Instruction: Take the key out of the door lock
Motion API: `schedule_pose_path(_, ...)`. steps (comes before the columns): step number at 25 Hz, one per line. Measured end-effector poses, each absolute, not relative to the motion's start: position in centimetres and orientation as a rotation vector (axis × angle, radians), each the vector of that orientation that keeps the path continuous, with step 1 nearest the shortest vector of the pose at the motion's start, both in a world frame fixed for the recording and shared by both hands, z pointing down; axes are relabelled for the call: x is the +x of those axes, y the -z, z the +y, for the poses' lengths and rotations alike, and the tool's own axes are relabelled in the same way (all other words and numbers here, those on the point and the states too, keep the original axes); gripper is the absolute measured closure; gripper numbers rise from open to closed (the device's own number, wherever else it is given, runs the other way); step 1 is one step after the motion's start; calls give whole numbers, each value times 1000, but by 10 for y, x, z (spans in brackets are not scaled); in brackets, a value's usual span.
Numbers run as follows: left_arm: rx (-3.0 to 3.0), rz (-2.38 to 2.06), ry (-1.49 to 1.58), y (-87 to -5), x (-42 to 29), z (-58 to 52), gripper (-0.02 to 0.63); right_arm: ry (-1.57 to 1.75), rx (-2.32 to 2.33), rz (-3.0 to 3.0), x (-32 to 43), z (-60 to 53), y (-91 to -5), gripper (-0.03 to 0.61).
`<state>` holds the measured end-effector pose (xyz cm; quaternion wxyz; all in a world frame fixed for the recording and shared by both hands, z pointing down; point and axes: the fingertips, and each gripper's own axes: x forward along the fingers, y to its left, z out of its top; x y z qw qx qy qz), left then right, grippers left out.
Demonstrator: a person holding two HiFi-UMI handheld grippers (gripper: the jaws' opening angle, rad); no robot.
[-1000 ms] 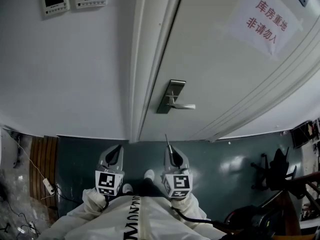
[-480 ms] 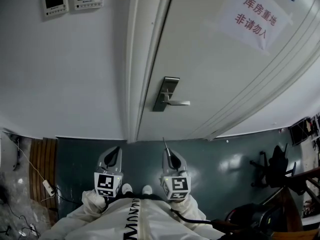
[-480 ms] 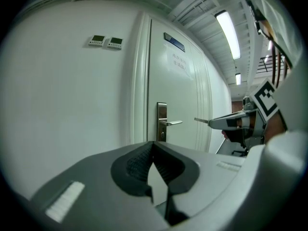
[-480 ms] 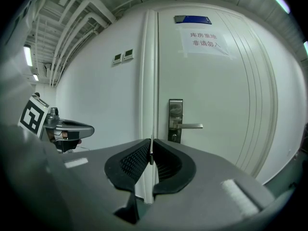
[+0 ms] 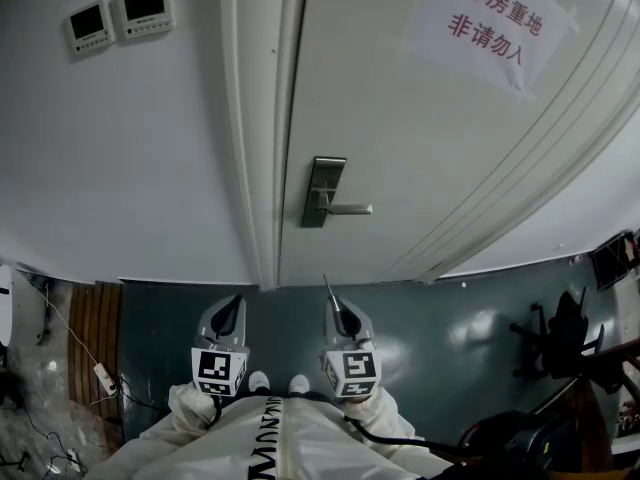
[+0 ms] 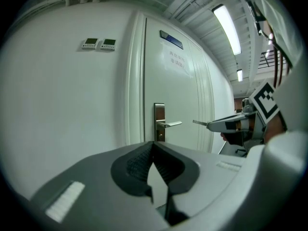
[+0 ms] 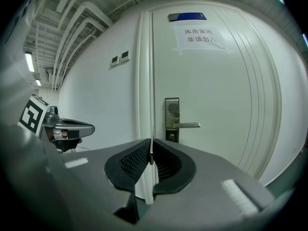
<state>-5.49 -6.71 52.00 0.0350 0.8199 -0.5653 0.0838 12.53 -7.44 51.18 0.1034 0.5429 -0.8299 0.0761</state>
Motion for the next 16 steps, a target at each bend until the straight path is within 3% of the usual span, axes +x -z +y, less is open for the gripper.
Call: schedule_pose_path(16, 2527, -1758, -262, -513, -43, -83, 614, -234, 1591, -2479, 134, -89, -513, 555)
